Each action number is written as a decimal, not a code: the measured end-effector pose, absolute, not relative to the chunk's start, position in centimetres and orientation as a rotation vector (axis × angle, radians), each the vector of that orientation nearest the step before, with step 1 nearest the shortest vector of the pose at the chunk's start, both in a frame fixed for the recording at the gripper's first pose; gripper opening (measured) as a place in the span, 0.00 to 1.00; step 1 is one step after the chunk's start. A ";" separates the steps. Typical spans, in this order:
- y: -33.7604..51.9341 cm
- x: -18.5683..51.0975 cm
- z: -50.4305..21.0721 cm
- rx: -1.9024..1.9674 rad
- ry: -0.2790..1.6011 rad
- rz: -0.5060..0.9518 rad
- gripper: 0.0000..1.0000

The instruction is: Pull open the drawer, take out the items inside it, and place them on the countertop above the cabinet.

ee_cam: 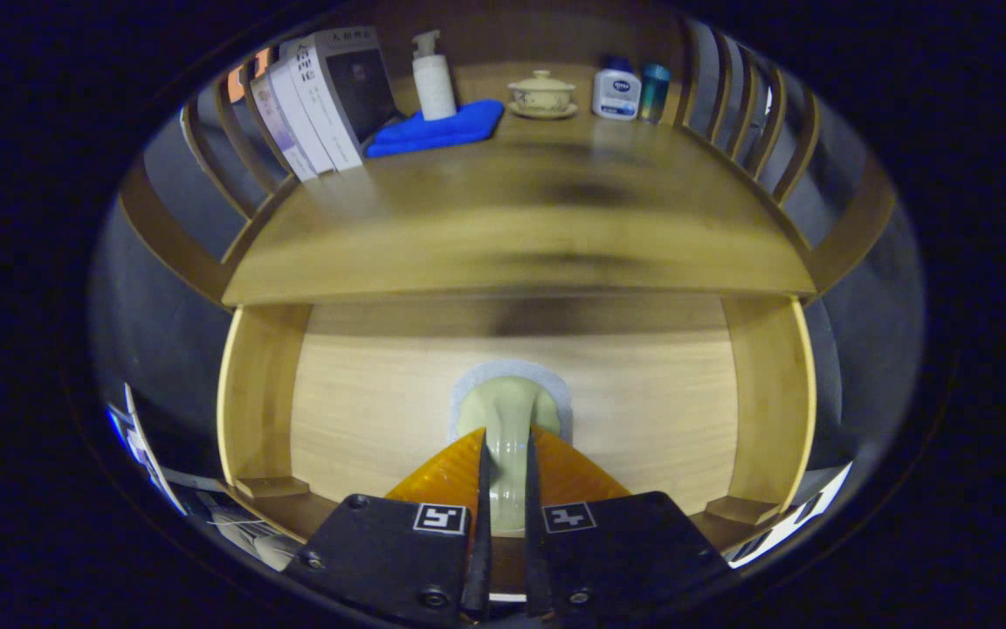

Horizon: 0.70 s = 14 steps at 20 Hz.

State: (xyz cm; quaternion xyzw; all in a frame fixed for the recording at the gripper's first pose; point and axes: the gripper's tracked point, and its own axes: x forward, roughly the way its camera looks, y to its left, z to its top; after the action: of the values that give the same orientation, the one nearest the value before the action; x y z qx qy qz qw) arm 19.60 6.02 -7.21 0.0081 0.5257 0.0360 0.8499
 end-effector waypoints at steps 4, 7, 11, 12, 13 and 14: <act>5.4 21.3 -2.3 0.029 1.047 0.061 0.19; 5.4 23.7 0.4 0.030 1.011 0.057 0.19; 6.1 27.1 2.1 0.067 1.017 0.055 0.19; 5.9 28.3 2.1 0.060 1.020 0.045 0.19; 5.8 29.3 2.2 0.055 1.023 0.040 0.19; 5.9 30.4 2.3 0.055 1.025 0.036 0.19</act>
State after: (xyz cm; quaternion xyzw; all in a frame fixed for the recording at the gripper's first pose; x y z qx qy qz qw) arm 30.38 5.94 2.32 0.0265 0.4904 0.0171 0.8709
